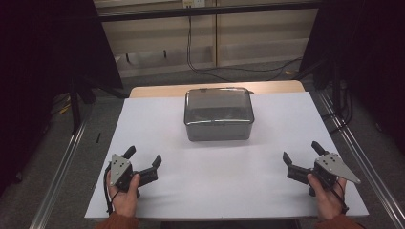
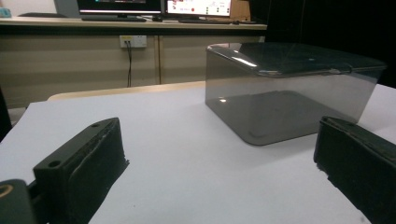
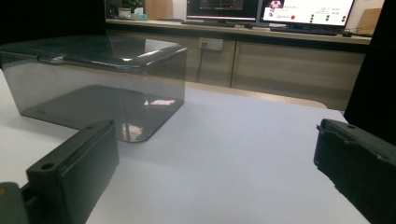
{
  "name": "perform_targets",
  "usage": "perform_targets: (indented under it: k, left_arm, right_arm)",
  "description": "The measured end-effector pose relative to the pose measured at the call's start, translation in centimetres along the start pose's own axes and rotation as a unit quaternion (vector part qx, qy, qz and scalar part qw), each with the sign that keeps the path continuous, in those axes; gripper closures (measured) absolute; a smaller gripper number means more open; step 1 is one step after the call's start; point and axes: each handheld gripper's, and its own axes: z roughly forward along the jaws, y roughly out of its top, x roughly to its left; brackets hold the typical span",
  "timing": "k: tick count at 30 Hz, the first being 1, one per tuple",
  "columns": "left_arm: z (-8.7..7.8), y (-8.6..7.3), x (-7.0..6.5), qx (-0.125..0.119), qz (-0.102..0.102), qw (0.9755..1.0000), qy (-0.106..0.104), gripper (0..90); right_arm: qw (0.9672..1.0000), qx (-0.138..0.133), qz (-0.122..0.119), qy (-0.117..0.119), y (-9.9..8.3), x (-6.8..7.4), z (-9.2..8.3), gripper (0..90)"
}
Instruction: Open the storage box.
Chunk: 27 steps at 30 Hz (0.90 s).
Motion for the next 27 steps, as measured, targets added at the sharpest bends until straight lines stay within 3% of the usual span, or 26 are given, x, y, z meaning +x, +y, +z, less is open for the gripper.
perform_targets:
  k: [3,12,21,27]
  left_arm:
    - [0.1,0.0,0.1,0.006,-0.009,0.9999,-0.006,1.7]
    - [0.3,-0.1,0.0,0.006,-0.005,0.9999,-0.012,1.4]
    - [0.4,0.0,-0.1,0.006,-0.006,0.9999,-0.014,1.4]
    - [0.4,-0.1,-0.2,0.008,-0.006,0.9997,-0.021,1.5]
  right_arm:
    - [1.0,0.001,-0.001,0.0,0.0,0.0,0.0,0.0]
    - [0.9999,0.006,-0.003,0.009,-0.1,0.2,0.2,0.0]
    - [0.999,0.022,0.007,0.04,-0.3,0.8,0.8,0.0]
    - [0.9986,0.013,0.0,0.052,0.0,1.4,1.2,0.0]
